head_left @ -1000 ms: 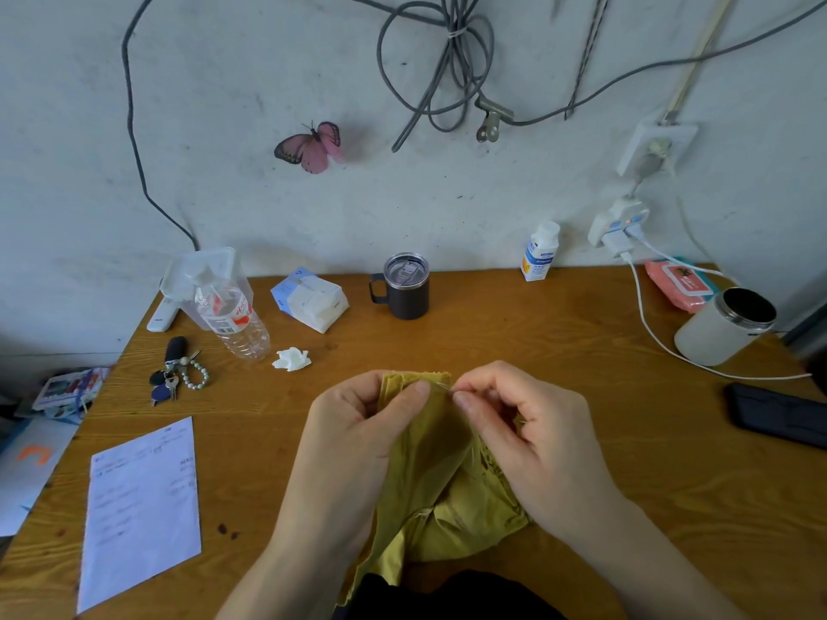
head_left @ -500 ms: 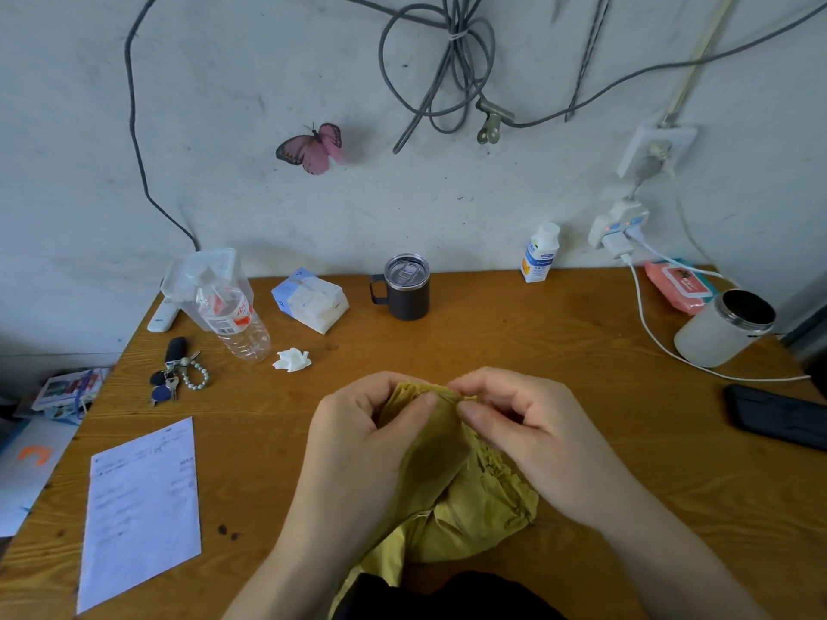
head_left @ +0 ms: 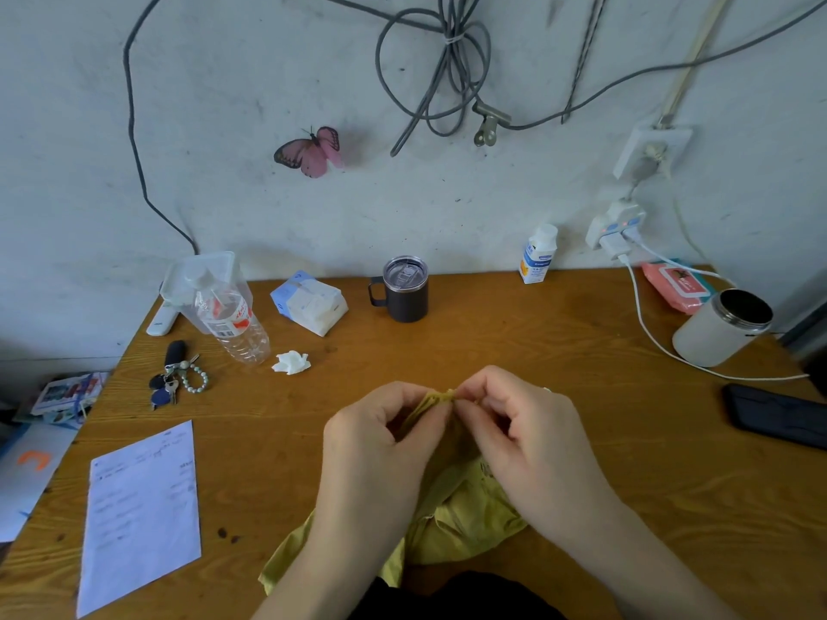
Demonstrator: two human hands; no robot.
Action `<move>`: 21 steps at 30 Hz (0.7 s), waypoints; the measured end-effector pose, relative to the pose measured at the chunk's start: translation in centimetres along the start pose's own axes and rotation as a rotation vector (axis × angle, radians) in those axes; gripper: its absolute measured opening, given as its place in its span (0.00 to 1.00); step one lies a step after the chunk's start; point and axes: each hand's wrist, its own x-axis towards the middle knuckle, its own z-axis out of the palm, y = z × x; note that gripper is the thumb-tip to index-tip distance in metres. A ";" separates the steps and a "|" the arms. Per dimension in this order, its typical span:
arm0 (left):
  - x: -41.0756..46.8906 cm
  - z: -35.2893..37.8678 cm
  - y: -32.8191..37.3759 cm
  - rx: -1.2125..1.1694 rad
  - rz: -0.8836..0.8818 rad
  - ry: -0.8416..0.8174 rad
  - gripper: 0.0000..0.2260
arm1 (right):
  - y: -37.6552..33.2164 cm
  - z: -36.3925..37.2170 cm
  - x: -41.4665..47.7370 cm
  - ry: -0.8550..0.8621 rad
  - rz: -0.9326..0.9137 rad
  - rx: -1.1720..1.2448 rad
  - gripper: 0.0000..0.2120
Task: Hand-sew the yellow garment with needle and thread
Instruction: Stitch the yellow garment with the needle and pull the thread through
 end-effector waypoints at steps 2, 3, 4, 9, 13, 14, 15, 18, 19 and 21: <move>0.3 -0.3 0.0 -0.039 -0.045 -0.017 0.07 | 0.1 -0.3 0.1 -0.030 0.038 0.086 0.06; 0.4 -0.4 0.0 -0.055 -0.062 -0.025 0.07 | 0.2 -0.5 0.1 -0.046 0.052 0.128 0.07; 0.4 -0.4 0.0 -0.076 -0.081 -0.033 0.07 | 0.2 -0.6 0.1 -0.062 0.063 0.167 0.07; 0.5 -0.6 0.2 -0.177 -0.162 -0.065 0.06 | 0.6 -1.2 0.3 -0.146 0.137 0.350 0.06; 0.5 -0.8 0.5 -0.248 -0.216 -0.082 0.06 | 1.1 -1.7 0.6 -0.228 0.197 0.494 0.08; 0.5 -0.8 0.6 -0.262 -0.229 -0.091 0.06 | 1.2 -1.8 0.6 -0.250 0.210 0.524 0.08; 0.5 -0.8 0.6 -0.282 -0.246 -0.103 0.06 | 1.4 -1.9 0.6 -0.272 0.221 0.558 0.09; 0.7 -1.0 0.7 -0.403 -0.332 -0.168 0.05 | 1.6 -2.2 0.7 -0.335 0.252 0.673 0.10; 0.8 -1.0 0.7 -0.460 -0.371 -0.196 0.03 | 1.7 -2.3 0.7 -0.353 0.263 0.707 0.09; 0.9 -1.2 0.7 -0.569 -0.433 -0.250 0.05 | 2.0 -2.3 0.7 -0.384 0.291 0.761 0.08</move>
